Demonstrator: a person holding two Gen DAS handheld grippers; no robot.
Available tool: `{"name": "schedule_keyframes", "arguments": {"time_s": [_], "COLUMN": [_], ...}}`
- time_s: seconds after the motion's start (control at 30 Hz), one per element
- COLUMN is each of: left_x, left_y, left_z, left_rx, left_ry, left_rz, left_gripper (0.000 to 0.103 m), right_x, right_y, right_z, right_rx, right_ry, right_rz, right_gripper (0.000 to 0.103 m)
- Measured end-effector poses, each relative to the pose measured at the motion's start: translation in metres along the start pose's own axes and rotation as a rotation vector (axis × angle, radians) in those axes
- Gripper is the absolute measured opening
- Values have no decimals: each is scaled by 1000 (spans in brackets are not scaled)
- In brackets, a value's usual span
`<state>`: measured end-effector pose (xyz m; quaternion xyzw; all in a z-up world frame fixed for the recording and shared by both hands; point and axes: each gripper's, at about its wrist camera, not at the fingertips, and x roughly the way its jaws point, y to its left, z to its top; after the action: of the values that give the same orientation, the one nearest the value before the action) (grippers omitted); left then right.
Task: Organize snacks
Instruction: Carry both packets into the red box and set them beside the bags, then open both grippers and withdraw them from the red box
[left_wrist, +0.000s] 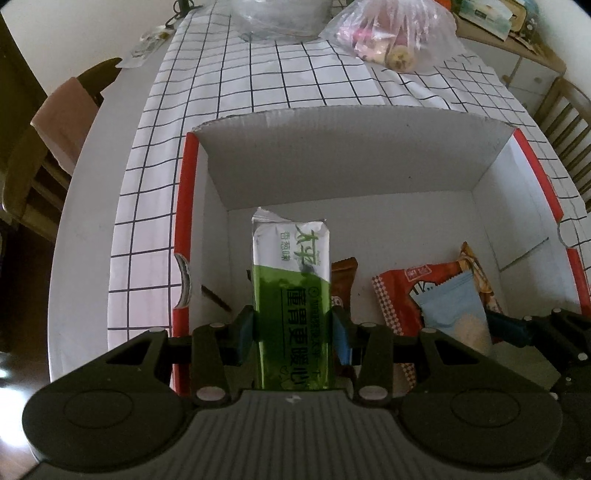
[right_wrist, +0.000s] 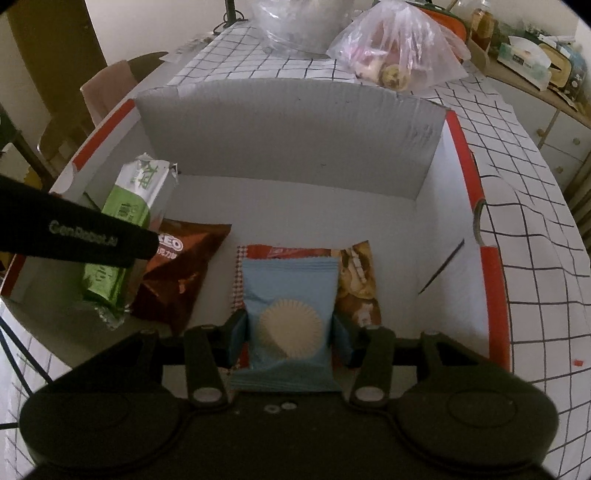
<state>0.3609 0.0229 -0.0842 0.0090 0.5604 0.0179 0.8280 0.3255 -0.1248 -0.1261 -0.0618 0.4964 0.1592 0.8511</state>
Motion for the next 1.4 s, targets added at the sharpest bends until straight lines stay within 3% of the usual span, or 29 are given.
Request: {"name": "schedule_keyframes", "arguments": {"time_s": [0.23, 0.33, 0.83, 1.0, 1.13, 1.4], "left_x": [-10, -16, -67, -95, -115, -137], "left_y": [4, 6, 15, 19, 24, 32], "left_z": [-5, -8, -31, -47, -63, -97], "left_rx": [-14, -25, -57, -51, -49, -57], "left_ry": [-23, -38, -155, -233, -280, -317], "left_rz": [-10, -15, -70, -88, -103, -134], "left_gripper": [46, 53, 58, 60, 67, 74], "right_x": [-9, -14, -64, -87, -106, -133], "right_y": [-2, -3, -4, 5, 12, 21], "right_z": [-3, -5, -10, -16, -23, -49], "right_rx": [9, 15, 44, 21, 9, 2], "right_ry": [-23, -39, -143, -183, -221, -264], "right_rz": [7, 10, 38, 62, 82, 93], "right_gripper": [49, 55, 69, 76, 81, 90]}}
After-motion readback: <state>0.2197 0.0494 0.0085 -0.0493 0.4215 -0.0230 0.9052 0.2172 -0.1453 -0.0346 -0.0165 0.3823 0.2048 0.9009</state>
